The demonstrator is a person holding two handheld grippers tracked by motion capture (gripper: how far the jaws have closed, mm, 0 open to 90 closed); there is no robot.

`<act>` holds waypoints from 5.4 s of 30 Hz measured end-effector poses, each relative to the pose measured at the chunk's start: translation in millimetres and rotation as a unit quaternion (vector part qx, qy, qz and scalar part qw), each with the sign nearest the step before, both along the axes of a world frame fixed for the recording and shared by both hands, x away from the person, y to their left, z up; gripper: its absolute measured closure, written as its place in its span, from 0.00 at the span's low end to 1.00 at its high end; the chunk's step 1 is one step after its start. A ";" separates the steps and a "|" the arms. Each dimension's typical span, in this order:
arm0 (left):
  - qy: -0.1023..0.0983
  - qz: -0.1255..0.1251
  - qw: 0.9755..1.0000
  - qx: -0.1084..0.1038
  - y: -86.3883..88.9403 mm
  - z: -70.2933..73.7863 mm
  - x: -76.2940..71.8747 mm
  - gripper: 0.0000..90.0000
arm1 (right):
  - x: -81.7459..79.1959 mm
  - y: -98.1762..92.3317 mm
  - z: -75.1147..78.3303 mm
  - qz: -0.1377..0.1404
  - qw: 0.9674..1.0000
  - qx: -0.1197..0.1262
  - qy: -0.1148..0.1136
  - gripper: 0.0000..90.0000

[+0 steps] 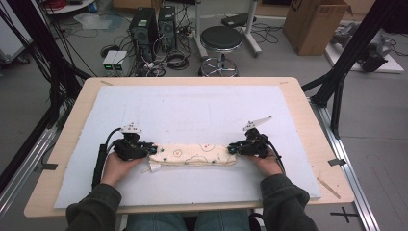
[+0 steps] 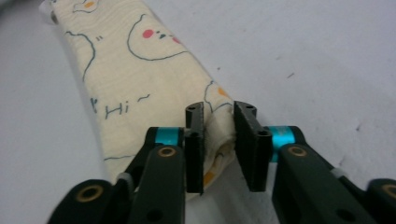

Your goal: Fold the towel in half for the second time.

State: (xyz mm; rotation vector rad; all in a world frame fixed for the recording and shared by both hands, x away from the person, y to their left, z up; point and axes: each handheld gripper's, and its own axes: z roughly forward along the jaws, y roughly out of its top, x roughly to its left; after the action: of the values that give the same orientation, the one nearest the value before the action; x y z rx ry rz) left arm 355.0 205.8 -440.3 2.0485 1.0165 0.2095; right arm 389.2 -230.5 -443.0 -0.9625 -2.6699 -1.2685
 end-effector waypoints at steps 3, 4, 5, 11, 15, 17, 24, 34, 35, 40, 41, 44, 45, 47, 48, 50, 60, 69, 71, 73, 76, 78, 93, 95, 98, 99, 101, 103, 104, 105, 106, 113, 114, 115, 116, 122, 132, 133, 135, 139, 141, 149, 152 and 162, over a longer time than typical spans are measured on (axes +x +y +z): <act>-0.006 0.003 1.000 -0.003 -0.9 2.2 -1.9 0.89 | -0.8 -0.1 1.4 0.003 1.000 0.001 0.000 0.88; -0.007 0.004 1.000 -0.004 -1.4 3.3 -3.0 0.90 | -1.2 0.1 3.0 0.003 1.000 -0.002 0.002 0.88; -0.010 0.003 1.000 0.003 -1.4 4.9 -3.8 0.90 | -1.7 0.9 5.2 0.006 1.000 -0.008 -0.002 0.88; -0.032 0.012 0.999 0.008 -0.6 14.8 -4.7 0.91 | -0.8 6.7 16.6 0.012 0.999 -0.025 -0.022 0.89; -0.041 0.037 0.998 0.003 1.3 17.2 2.5 0.91 | 5.4 9.7 21.7 0.008 0.999 -0.027 -0.028 0.89; -0.051 0.062 0.997 -0.012 2.4 17.7 7.4 0.91 | 9.4 11.7 23.8 0.004 0.999 -0.029 -0.029 0.89; -0.053 0.090 0.994 -0.009 0.1 19.7 30.4 0.91 | 34.4 16.9 29.5 -0.023 0.999 -0.033 -0.034 0.89; -0.050 0.124 0.991 -0.011 -2.7 9.2 52.3 0.91 | 69.0 22.8 27.6 -0.064 0.997 -0.044 -0.032 0.89; -0.049 0.120 0.992 -0.009 -3.2 10.4 54.6 0.91 | 70.8 22.9 27.3 -0.068 0.996 -0.047 -0.041 0.89; -0.041 0.126 0.991 -0.032 -3.9 6.0 63.0 0.90 | 78.0 14.8 21.4 -0.090 0.995 -0.040 -0.028 0.88; -0.039 0.124 0.991 -0.026 -4.8 4.4 63.6 0.90 | 78.7 14.4 20.5 -0.092 0.994 -0.042 -0.029 0.88; -0.035 0.123 0.992 -0.021 -6.6 0.3 65.0 0.88 | 79.2 15.4 18.9 -0.094 0.994 -0.050 -0.027 0.88; -0.033 0.124 0.991 -0.022 -6.5 -0.4 65.6 0.85 | 79.7 15.4 17.8 -0.095 0.994 -0.054 -0.027 0.88; -0.028 0.118 0.992 -0.016 -5.9 -1.5 65.7 0.81 | 80.5 14.9 15.6 -0.097 0.994 -0.055 -0.021 0.86; -0.029 0.115 0.993 -0.011 -5.6 -1.2 65.3 0.79 | 80.4 15.1 15.1 -0.098 0.994 -0.054 -0.017 0.83; -0.029 0.114 0.993 -0.011 -4.2 0.2 64.7 0.76 | 79.4 16.8 15.3 -0.099 0.993 -0.064 -0.023 0.80; -0.044 0.108 0.993 -0.034 1.4 15.9 55.5 0.64 | 71.9 10.0 30.1 -0.105 0.993 -0.026 -0.045 0.65; -0.055 0.083 0.994 -0.042 1.6 27.7 43.8 0.62 | 61.3 11.4 40.9 -0.103 0.993 -0.013 -0.058 0.61; -0.058 0.077 0.995 -0.040 0.6 29.4 41.2 0.62 | 59.4 13.1 41.5 -0.096 0.994 -0.017 -0.058 0.60; -0.060 0.073 0.995 -0.037 1.0 31.4 39.3 0.62 | 58.2 14.5 42.1 -0.093 0.994 -0.015 -0.059 0.60; -0.063 0.070 0.995 -0.040 1.7 33.6 37.2 0.62 | 56.6 16.4 43.2 -0.093 0.994 -0.017 -0.059 0.60; -0.065 0.067 0.995 -0.043 1.5 34.2 35.6 0.62 | 56.5 16.8 42.8 -0.094 0.994 -0.012 -0.055 0.59; -0.073 0.060 0.994 -0.049 4.0 41.9 28.3 0.58 | 52.9 21.0 44.6 -0.096 0.994 -0.006 -0.052 0.52; -0.073 0.060 0.994 -0.051 4.0 43.2 26.8 0.57 | 51.7 21.8 45.9 -0.096 0.994 -0.004 -0.054 0.50; -0.072 0.057 0.994 -0.053 3.4 45.0 24.8 0.55 | 49.4 22.9 47.7 -0.098 0.994 -0.004 -0.055 0.47; -0.072 0.055 0.994 -0.053 3.2 45.5 24.3 0.54 | 49.0 22.9 47.9 -0.098 0.994 -0.004 -0.054 0.46; -0.072 0.053 0.995 -0.052 3.0 46.3 23.3 0.53 | 48.4 22.8 48.2 -0.100 0.994 -0.001 -0.053 0.42; -0.072 0.052 0.995 -0.053 2.7 46.9 22.6 0.52 | 47.7 22.9 48.5 -0.103 0.993 0.002 -0.052 0.38; -0.072 0.051 0.995 -0.051 2.9 47.3 22.2 0.51 | 47.2 22.9 48.9 -0.105 0.993 0.003 -0.050 0.37; -0.073 0.051 0.995 -0.051 3.2 47.7 22.1 0.50 | 46.9 22.8 49.4 -0.104 0.993 0.004 -0.051 0.35; -0.073 0.051 0.995 -0.053 3.1 47.9 21.6 0.50 | 46.0 23.0 50.2 -0.106 0.993 0.006 -0.050 0.34; -0.072 0.049 0.994 -0.062 5.1 50.8 19.1 0.43 | 41.9 22.4 54.4 -0.107 0.993 0.005 -0.058 0.23; -0.072 0.049 0.994 -0.063 5.1 51.0 18.7 0.43 | 41.5 21.9 54.8 -0.108 0.992 0.004 -0.060 0.20; -0.072 0.047 0.995 -0.059 5.6 51.6 18.3 0.42 | 40.5 21.4 55.4 -0.113 0.992 0.002 -0.061 0.19; -0.072 0.050 0.994 -0.062 5.1 51.7 17.8 0.41 | 39.9 20.8 56.0 -0.113 0.992 0.003 -0.061 0.19; -0.079 0.048 0.994 -0.062 7.6 55.4 13.8 0.39 | 35.6 18.7 60.2 -0.113 0.991 0.005 -0.065 0.16; -0.078 0.048 0.993 -0.069 15.0 60.4 8.6 0.31 | 29.2 18.9 65.8 -0.117 0.990 0.001 -0.081 0.14; -0.079 0.046 0.994 -0.067 15.7 61.1 8.0 0.31 | 29.1 18.9 65.9 -0.113 0.990 0.004 -0.083 0.14; -0.080 0.048 0.993 -0.069 15.6 62.0 6.4 0.29 | 27.9 19.3 66.5 -0.114 0.990 0.004 -0.084 0.14; -0.083 0.045 0.993 -0.067 15.9 64.1 3.5 0.28 | 25.1 19.3 68.4 -0.111 0.990 0.006 -0.085 0.14; -0.085 0.043 0.993 -0.066 15.6 65.2 1.8 0.27 | 23.6 19.0 69.6 -0.110 0.990 0.005 -0.090 0.14; -0.091 0.038 0.993 -0.060 14.6 68.6 -4.7 0.27 | 17.9 15.7 74.4 -0.109 0.989 0.010 -0.095 0.14; -0.096 0.037 0.993 -0.057 15.2 70.0 -7.2 0.27 | 16.3 15.1 75.2 -0.109 0.989 0.007 -0.095 0.14; -0.099 0.038 0.993 -0.053 17.6 70.0 -13.8 0.25 | 10.5 14.0 78.2 -0.106 0.989 0.003 -0.103 0.14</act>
State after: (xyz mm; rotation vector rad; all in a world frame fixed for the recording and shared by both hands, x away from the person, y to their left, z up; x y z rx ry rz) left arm 341.2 223.4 -370.3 1.8541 0.9611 0.3827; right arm 399.7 -216.5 -364.8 -1.2057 -2.7732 -1.4916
